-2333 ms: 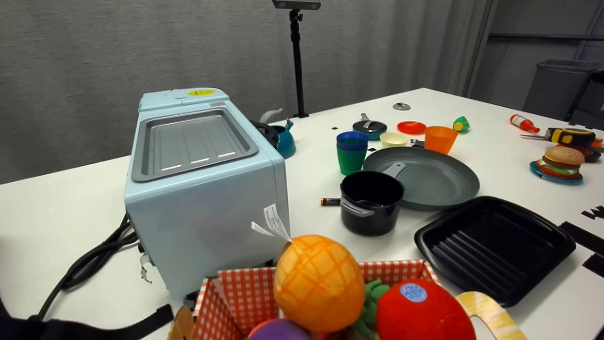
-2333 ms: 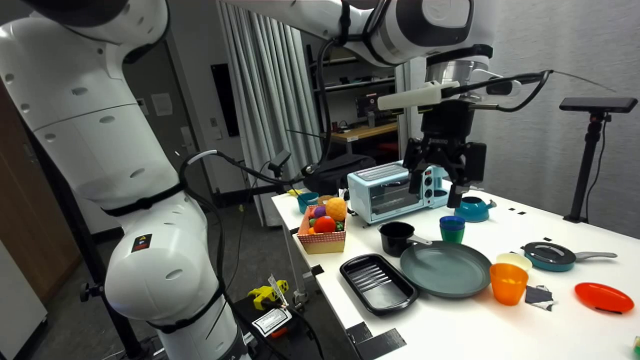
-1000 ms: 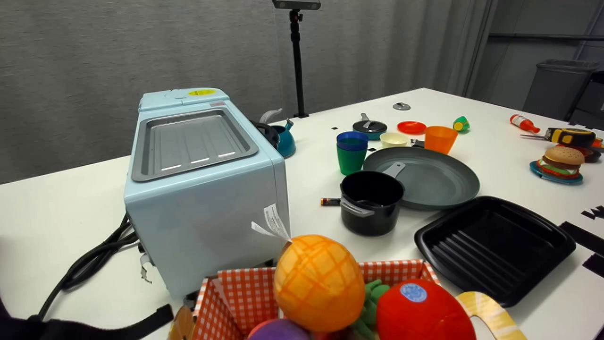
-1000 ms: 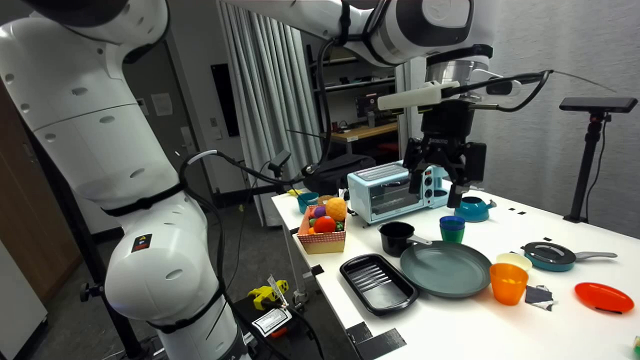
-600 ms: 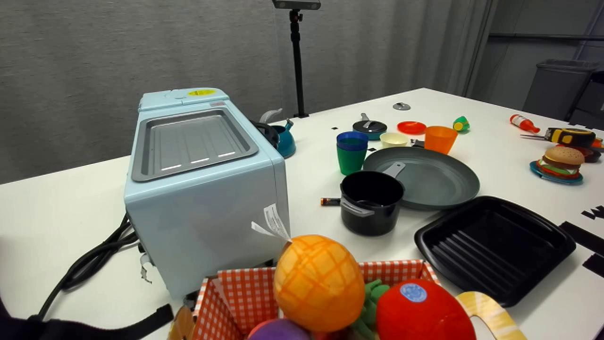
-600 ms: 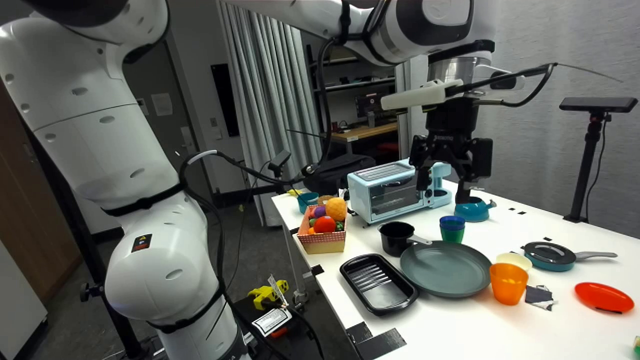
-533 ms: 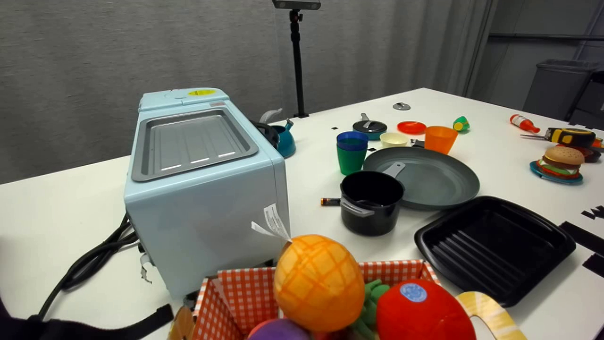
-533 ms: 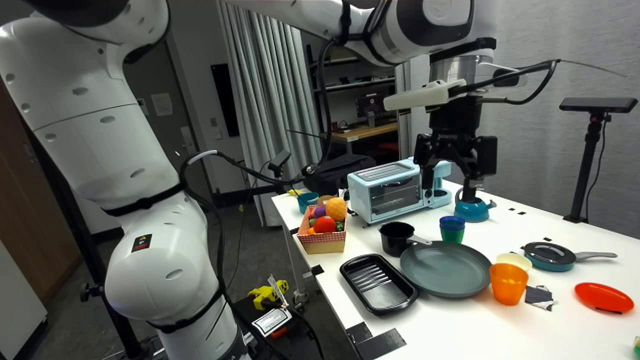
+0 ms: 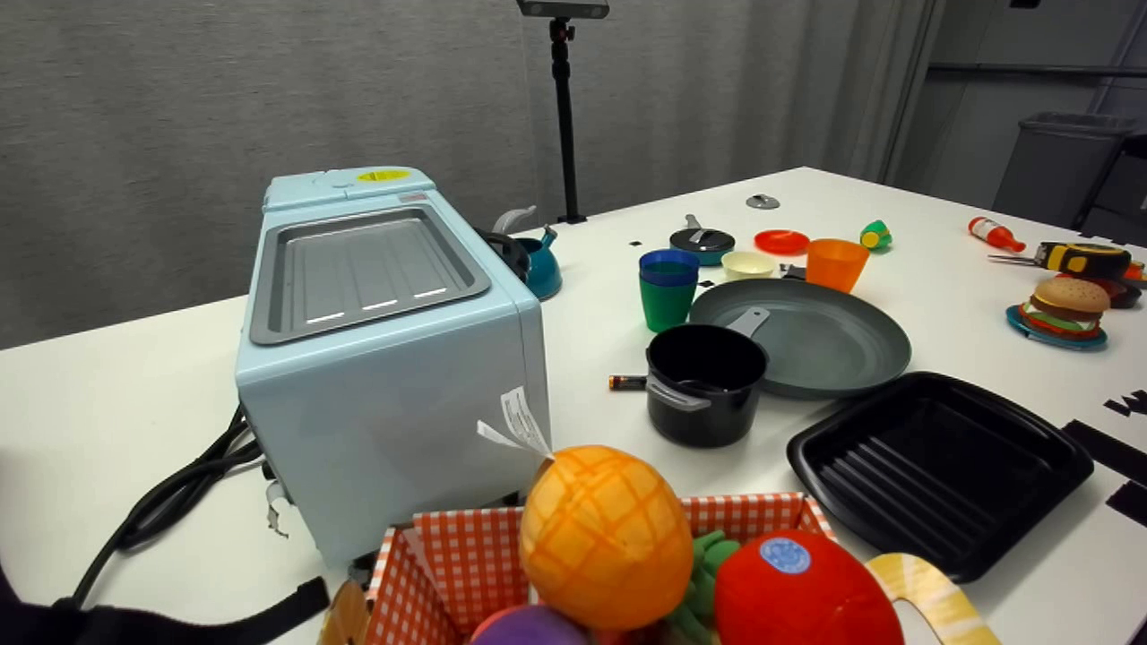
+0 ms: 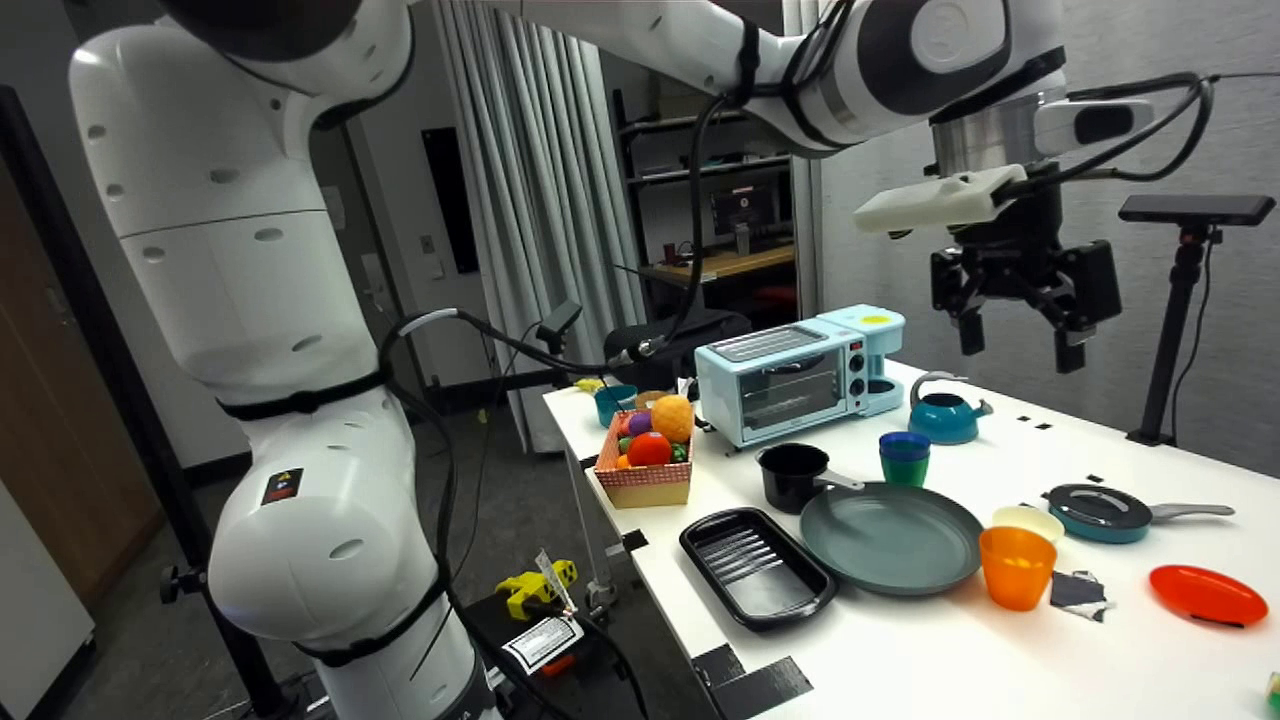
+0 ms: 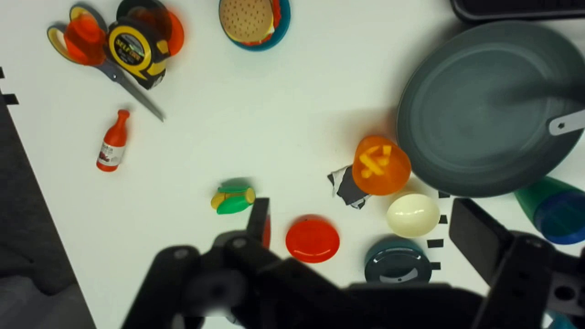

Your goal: Pour some of the content from the orange cup onto the plate, pick up one object and put it on the small plate and pour it back onto the big plate, and then pour the rest of the content from the orange cup.

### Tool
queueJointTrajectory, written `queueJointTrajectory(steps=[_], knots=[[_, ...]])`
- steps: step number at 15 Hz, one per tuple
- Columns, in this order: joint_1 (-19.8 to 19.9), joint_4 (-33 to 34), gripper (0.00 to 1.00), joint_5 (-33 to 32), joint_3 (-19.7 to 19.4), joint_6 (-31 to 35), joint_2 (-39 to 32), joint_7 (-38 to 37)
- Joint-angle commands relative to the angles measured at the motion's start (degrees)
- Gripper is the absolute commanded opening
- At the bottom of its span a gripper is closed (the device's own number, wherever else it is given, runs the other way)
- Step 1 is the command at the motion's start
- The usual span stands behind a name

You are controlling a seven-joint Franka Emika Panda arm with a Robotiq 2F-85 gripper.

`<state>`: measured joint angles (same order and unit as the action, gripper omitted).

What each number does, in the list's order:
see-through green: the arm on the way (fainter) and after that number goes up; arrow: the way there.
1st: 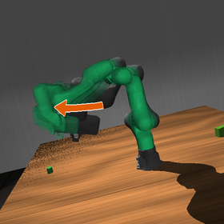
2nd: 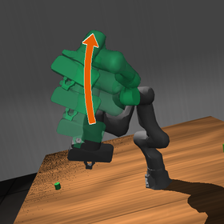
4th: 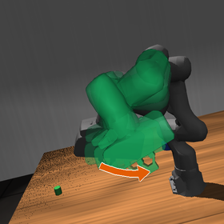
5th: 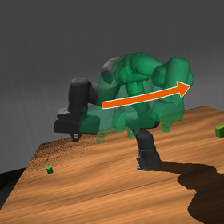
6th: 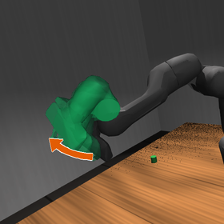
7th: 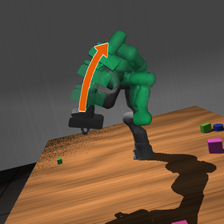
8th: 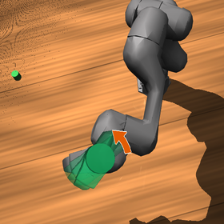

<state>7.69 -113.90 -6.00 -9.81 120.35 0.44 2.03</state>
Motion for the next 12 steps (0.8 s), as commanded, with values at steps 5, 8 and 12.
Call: queueJointTrajectory(steps=[5, 8, 12], knots=[[0.7, 7.5, 1.00, -0.2, 0.3, 1.9, -7.5, -2.5], [0.7, 8.4, 1.00, -0.2, 0.3, 1.9, -8.2, -2.7], [0.6, 9.8, 1.00, -0.4, 0.4, 1.2, -9.3, -2.2]])
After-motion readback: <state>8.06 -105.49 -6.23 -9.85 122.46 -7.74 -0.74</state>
